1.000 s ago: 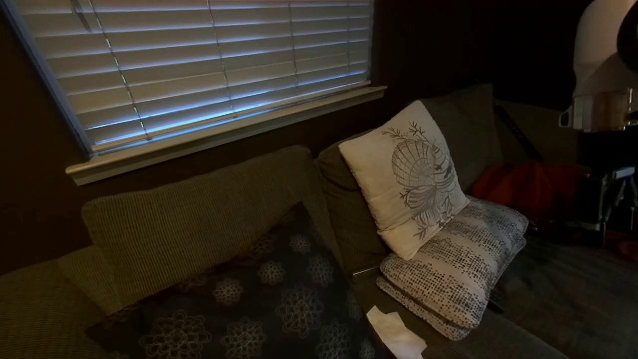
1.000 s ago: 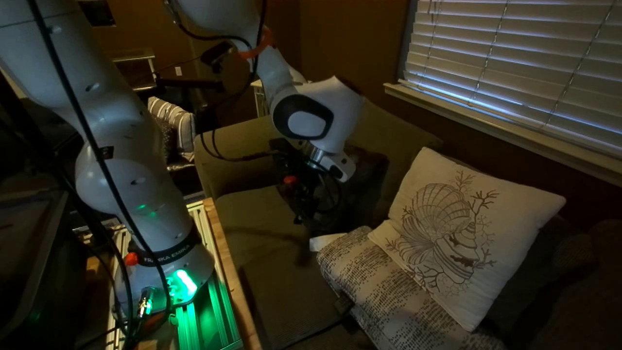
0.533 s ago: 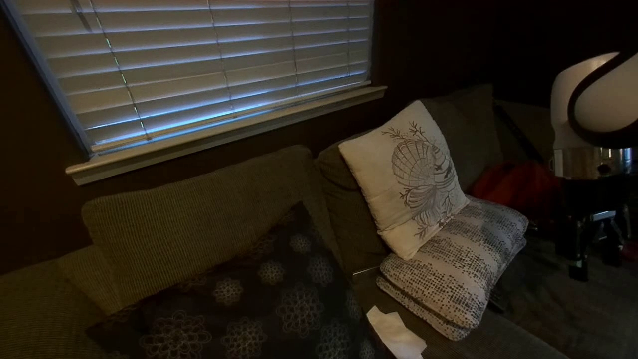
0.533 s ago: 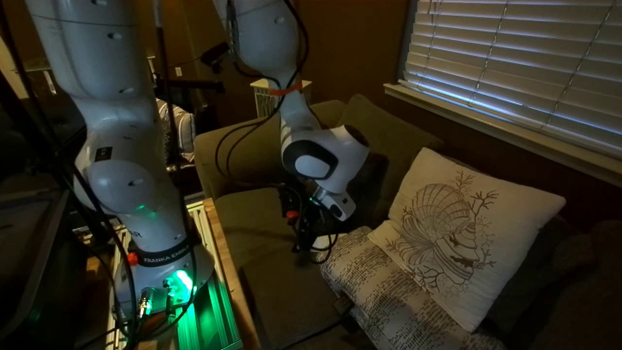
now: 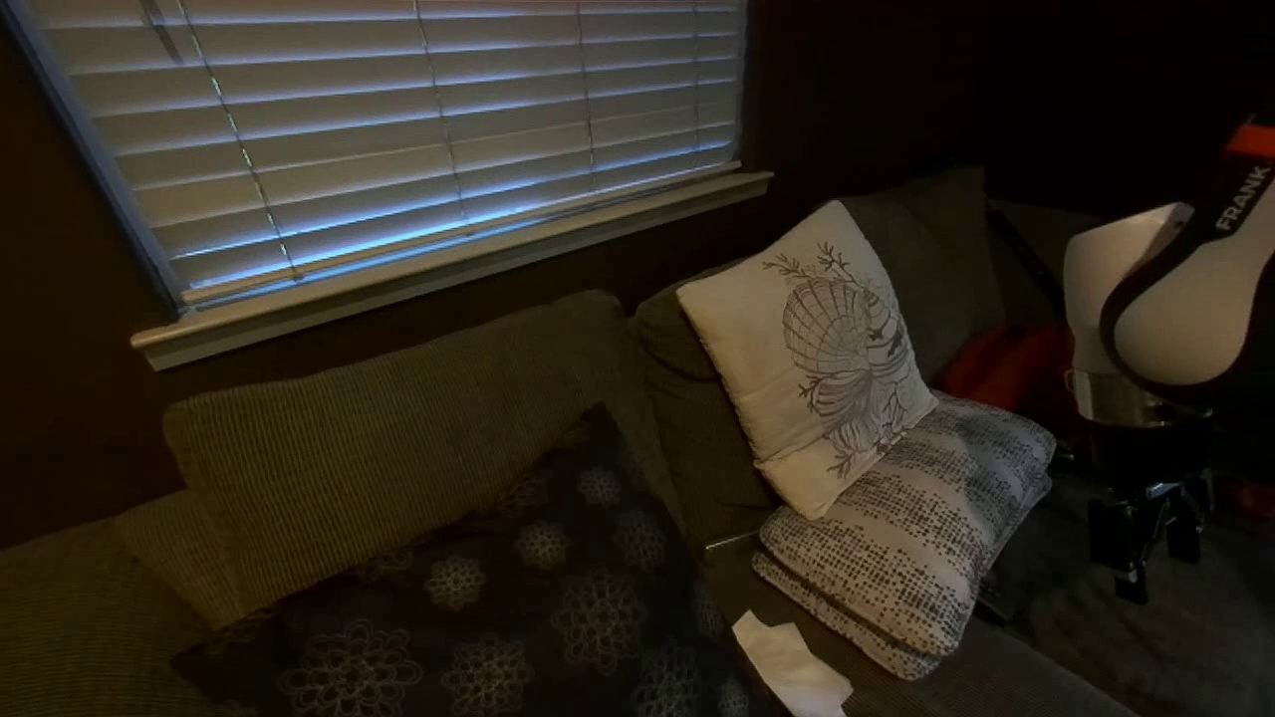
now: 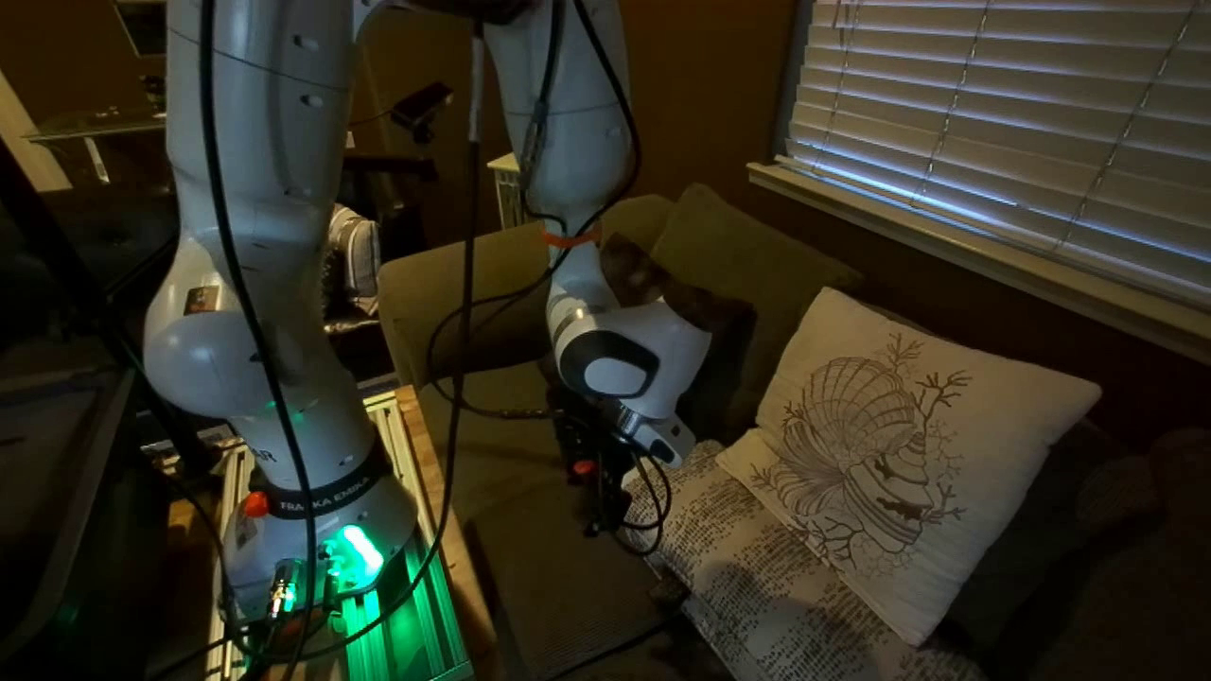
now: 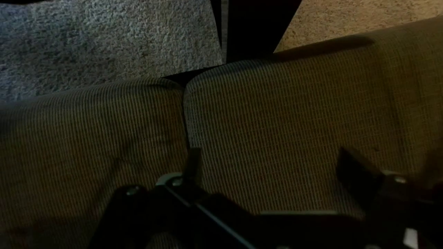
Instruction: Put the black remote control on the white and black pillow.
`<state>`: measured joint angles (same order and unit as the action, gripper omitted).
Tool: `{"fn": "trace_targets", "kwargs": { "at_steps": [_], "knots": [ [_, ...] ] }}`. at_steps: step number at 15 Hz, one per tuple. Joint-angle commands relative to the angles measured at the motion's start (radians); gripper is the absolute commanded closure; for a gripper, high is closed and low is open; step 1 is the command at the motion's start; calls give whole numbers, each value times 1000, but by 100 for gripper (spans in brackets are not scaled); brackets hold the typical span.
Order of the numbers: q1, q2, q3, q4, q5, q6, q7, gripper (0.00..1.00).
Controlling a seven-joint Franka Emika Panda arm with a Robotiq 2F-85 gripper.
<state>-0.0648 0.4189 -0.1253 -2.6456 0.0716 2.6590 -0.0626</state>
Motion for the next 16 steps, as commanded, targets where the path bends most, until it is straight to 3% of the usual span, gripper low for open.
{"fn": "trace_targets", "kwargs": {
  "at_steps": [1,6,7,16],
  "knots": [
    [13,90,-44,-10,-89,185,34,0],
    [2,180,-74,-13,-97,433,19,0],
    [-1,149,-69,-13,-91,361,14,0],
    [12,227,-85,22,-99,410,7,0]
  ]
}}
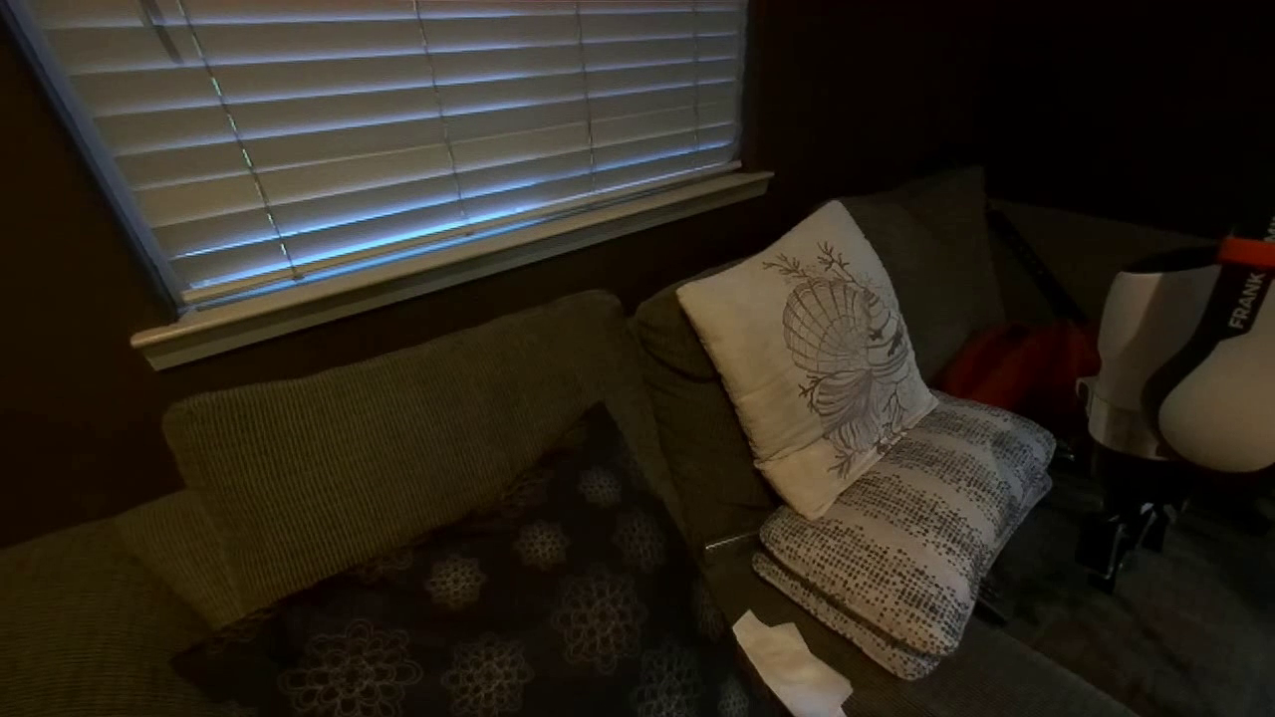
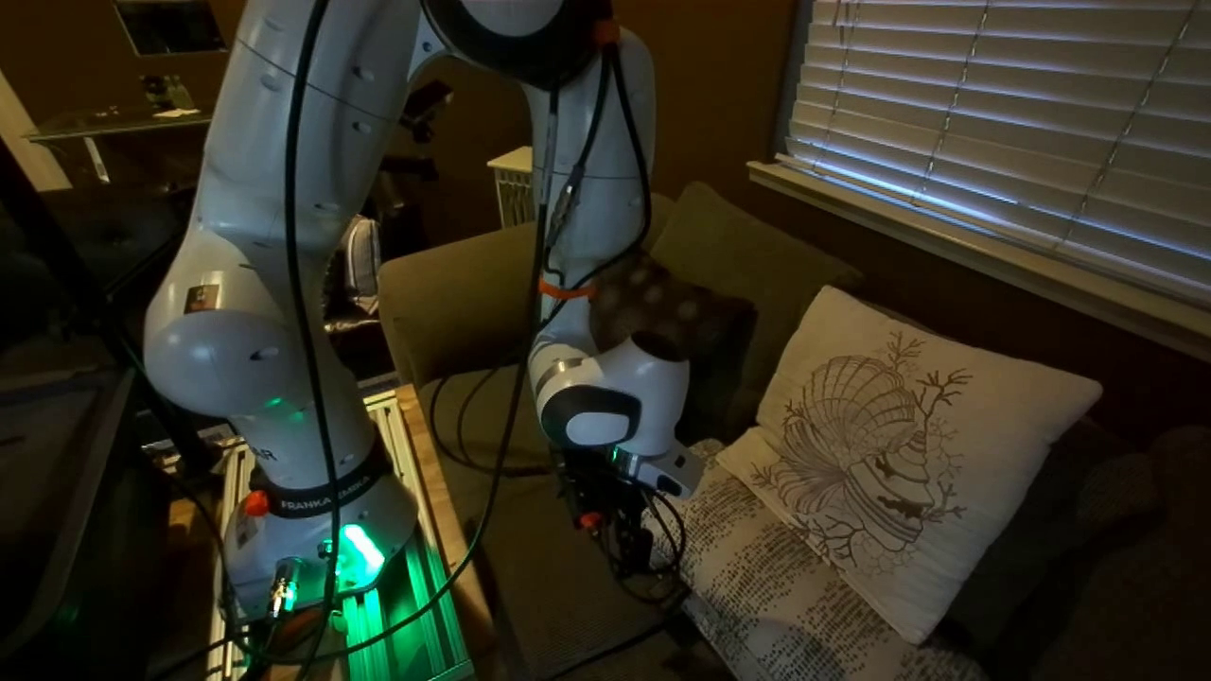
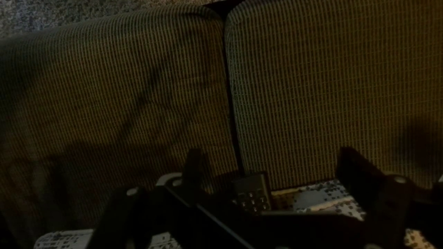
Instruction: Put the black remote control on the white and black pillow.
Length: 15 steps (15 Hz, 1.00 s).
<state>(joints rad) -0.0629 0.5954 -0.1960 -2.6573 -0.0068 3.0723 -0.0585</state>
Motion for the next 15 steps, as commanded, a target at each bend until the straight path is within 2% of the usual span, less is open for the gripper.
{"fn": "trace_targets", "kwargs": {
  "at_steps": [1,5,12,13,15],
  "knots": [
    [18,76,-21,49,-25,1,-1,0],
    [50,186,-48,101,-40,76,-19,0],
    [64,420,-50,245,-11,333,-32,0],
    [10,432,-16,260,-38,373,-52,0],
    [-49,473,27,306,-65,410,-68,0]
  ]
}}
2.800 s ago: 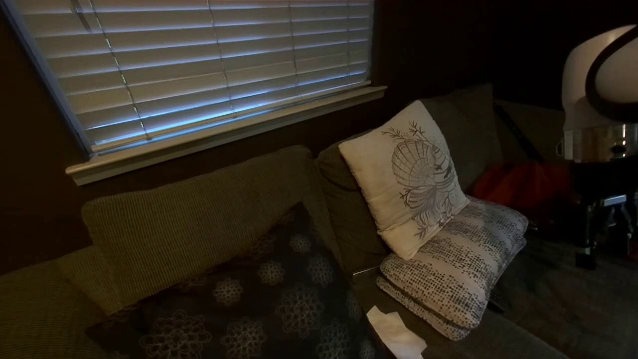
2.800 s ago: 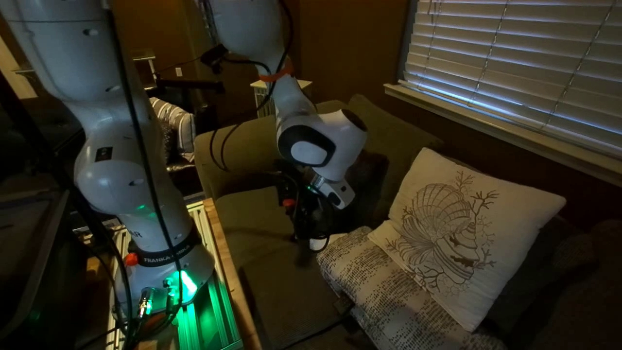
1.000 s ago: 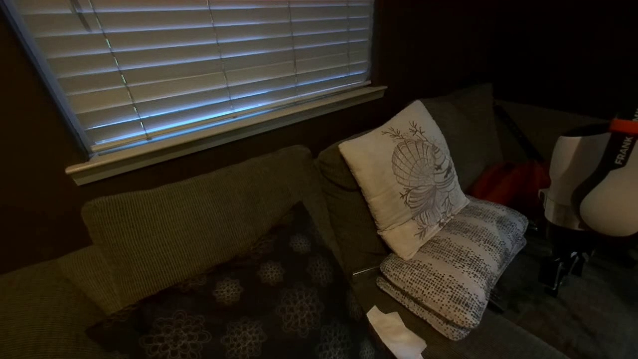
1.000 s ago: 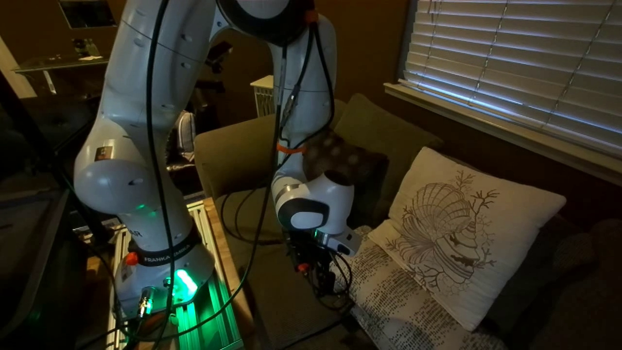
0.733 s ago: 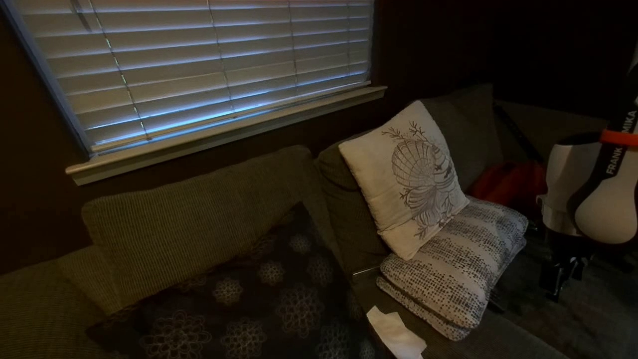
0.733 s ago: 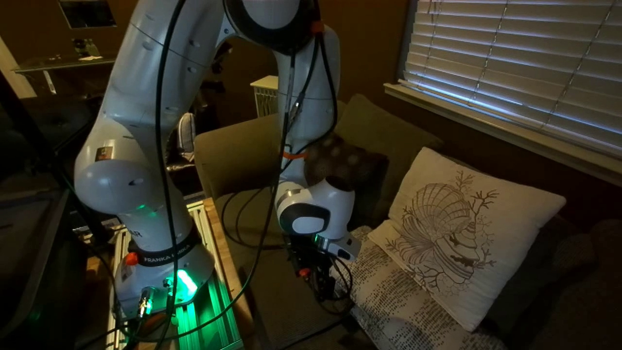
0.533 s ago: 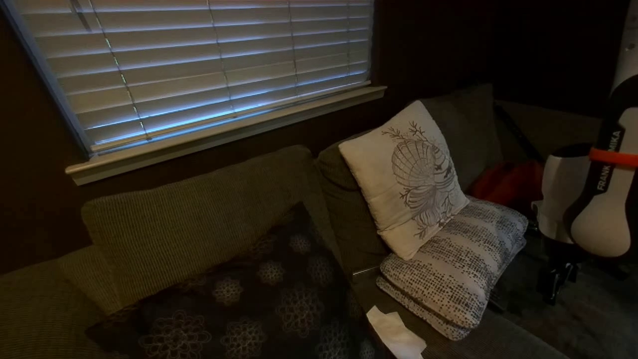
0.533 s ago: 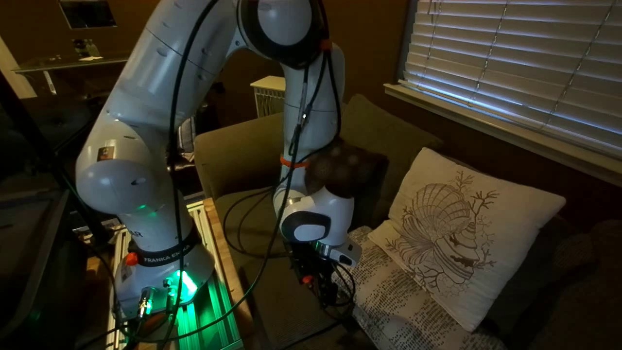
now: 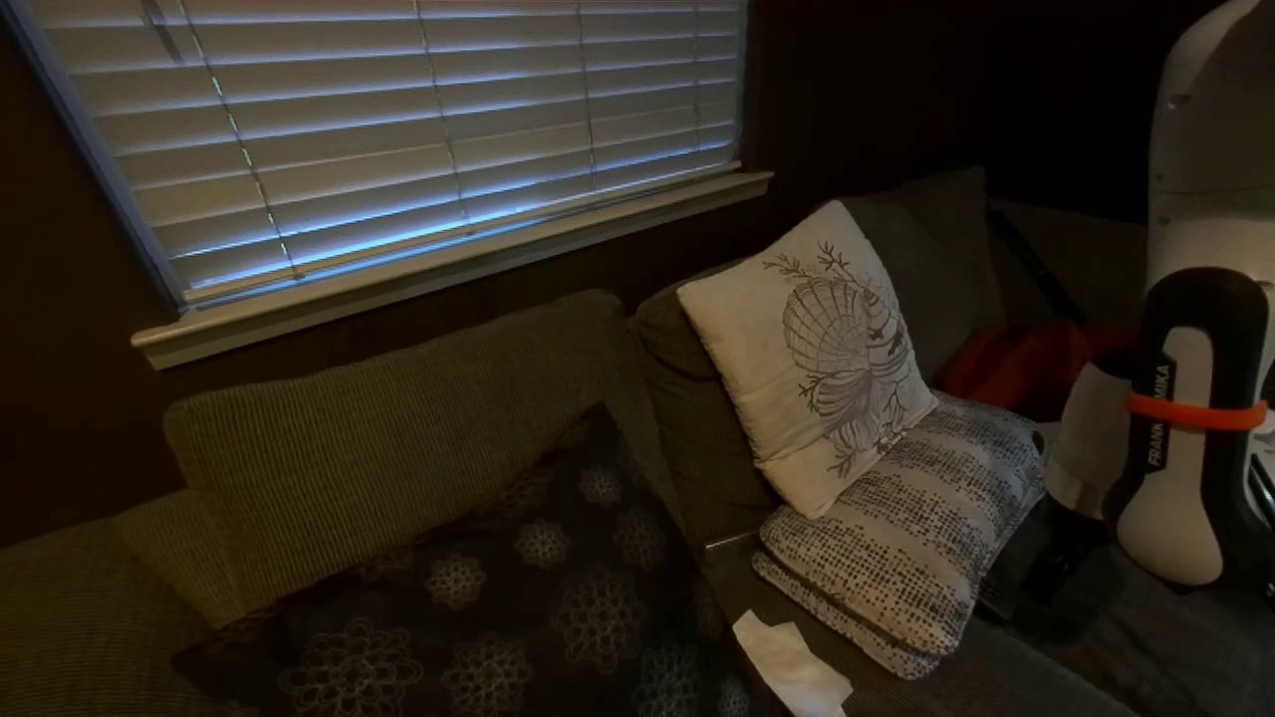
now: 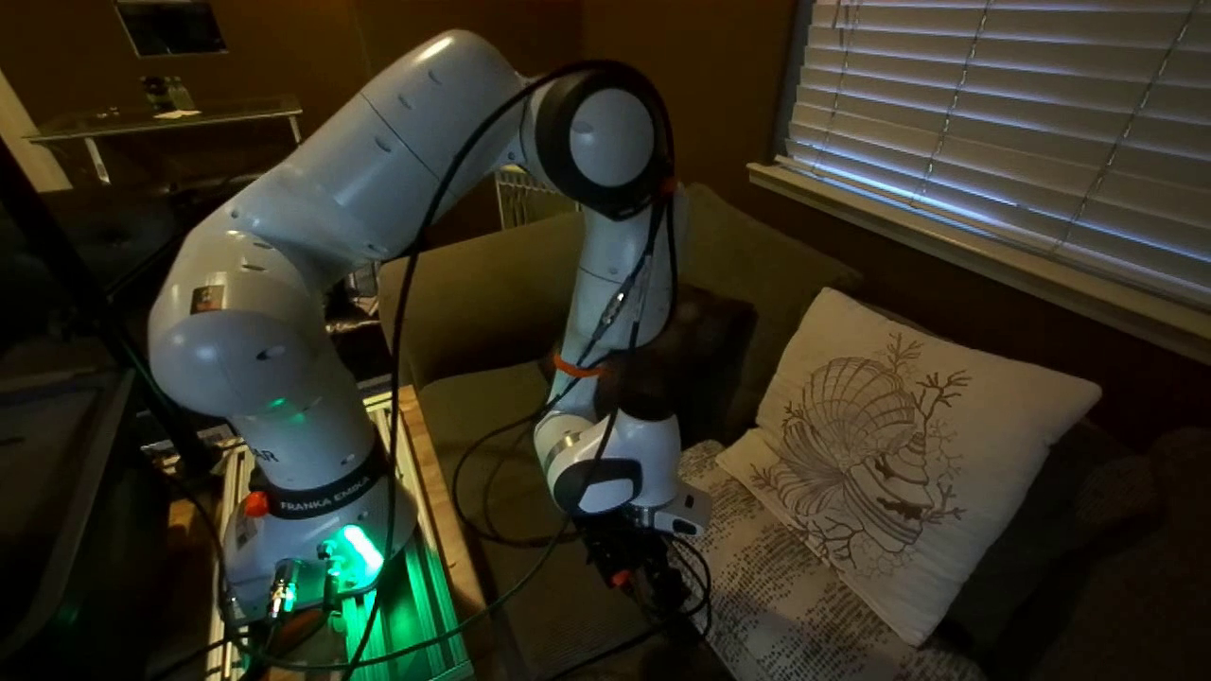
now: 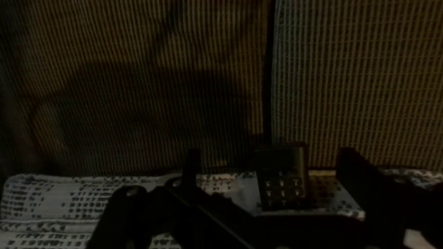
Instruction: Put the black remote control on the white and black pillow.
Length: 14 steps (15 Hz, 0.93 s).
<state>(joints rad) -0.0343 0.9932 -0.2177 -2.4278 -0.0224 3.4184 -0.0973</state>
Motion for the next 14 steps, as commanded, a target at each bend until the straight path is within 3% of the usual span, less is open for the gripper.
{"fn": "trace_targets", "kwargs": {
  "at_steps": [1,2,7,14],
  "knots": [
    [-68,89,47,89,-22,70,-7,0],
    [-33,43,28,43,-8,35,-8,0],
    [-55,78,38,83,-9,44,-6,0],
    [-72,155,40,187,-84,53,-101,0]
  ]
}}
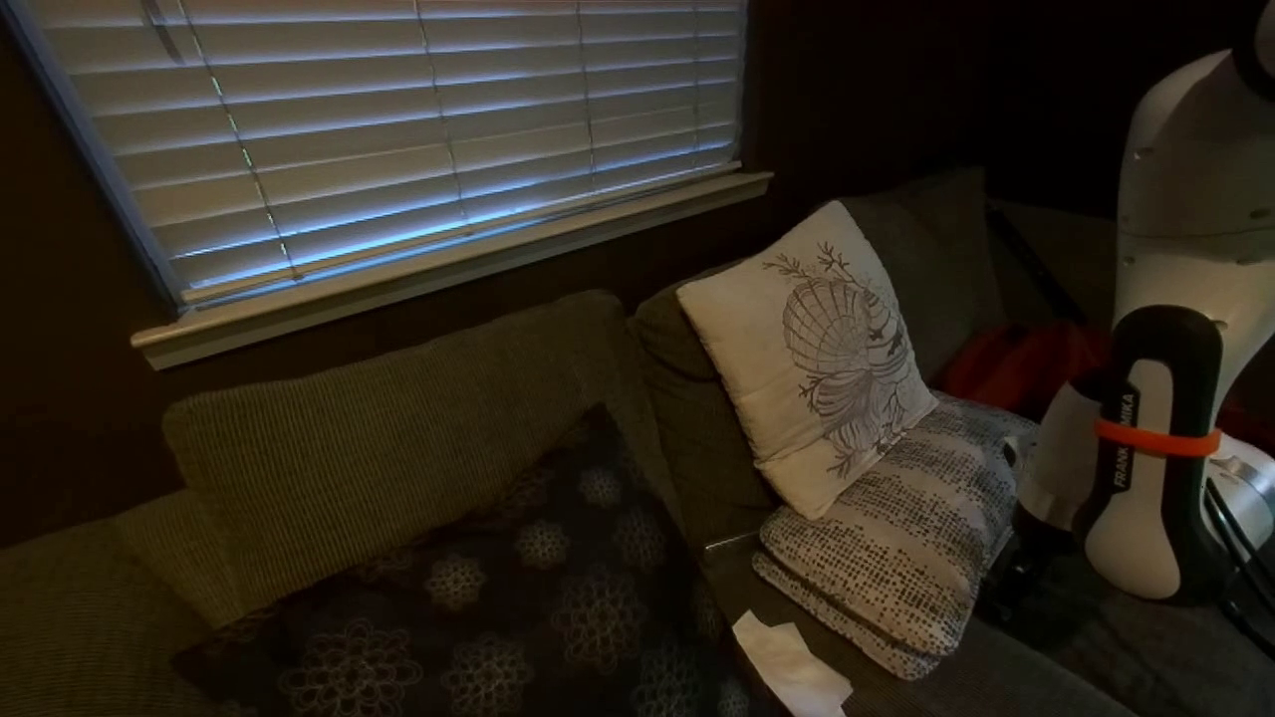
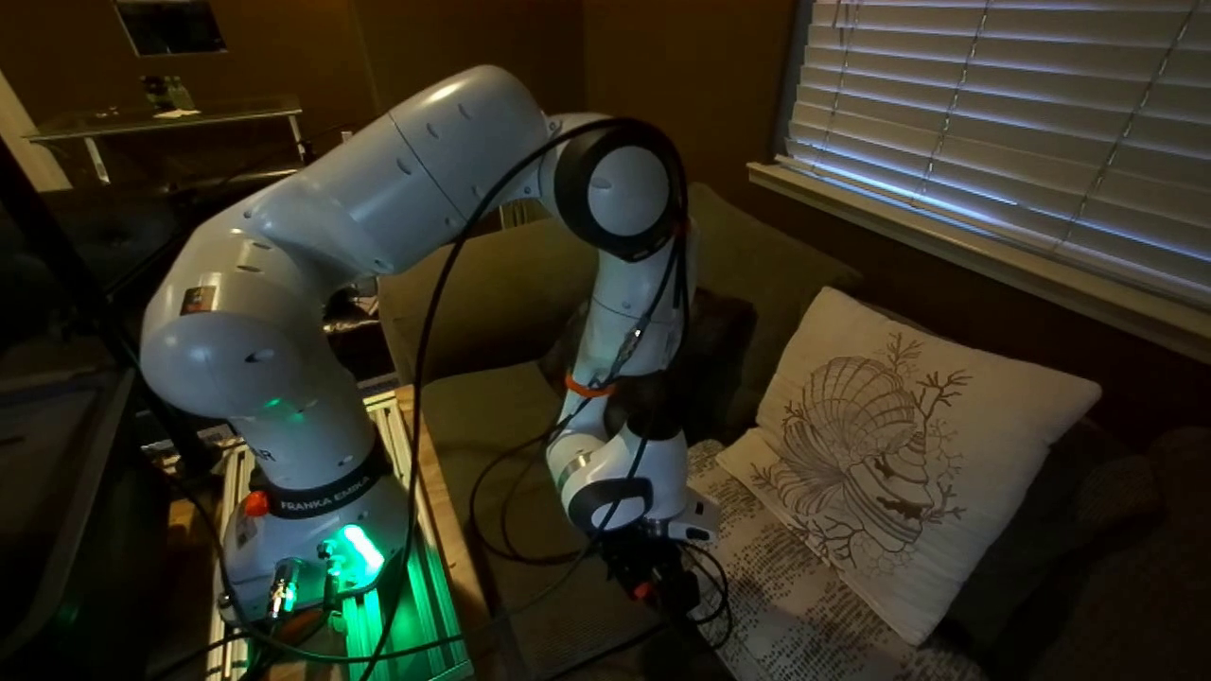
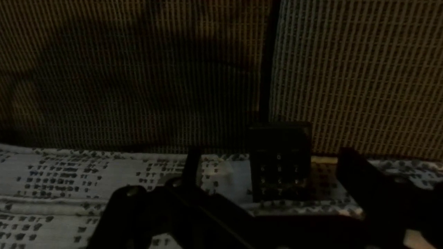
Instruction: Put the black remote control on the white and black pillow.
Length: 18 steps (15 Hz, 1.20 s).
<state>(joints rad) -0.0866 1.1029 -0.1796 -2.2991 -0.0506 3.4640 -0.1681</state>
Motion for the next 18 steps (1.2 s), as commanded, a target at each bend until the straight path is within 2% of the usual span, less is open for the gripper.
{"fn": "trace_targets", "kwargs": {
  "at_steps": [1,9,18],
  "knots": [
    [-22,57,5,76,-63,3,-36,0],
    [-32,144,44,175,-82,9,-28,0],
    [-7,214,31,247,-60,31,-15,0]
  ]
}}
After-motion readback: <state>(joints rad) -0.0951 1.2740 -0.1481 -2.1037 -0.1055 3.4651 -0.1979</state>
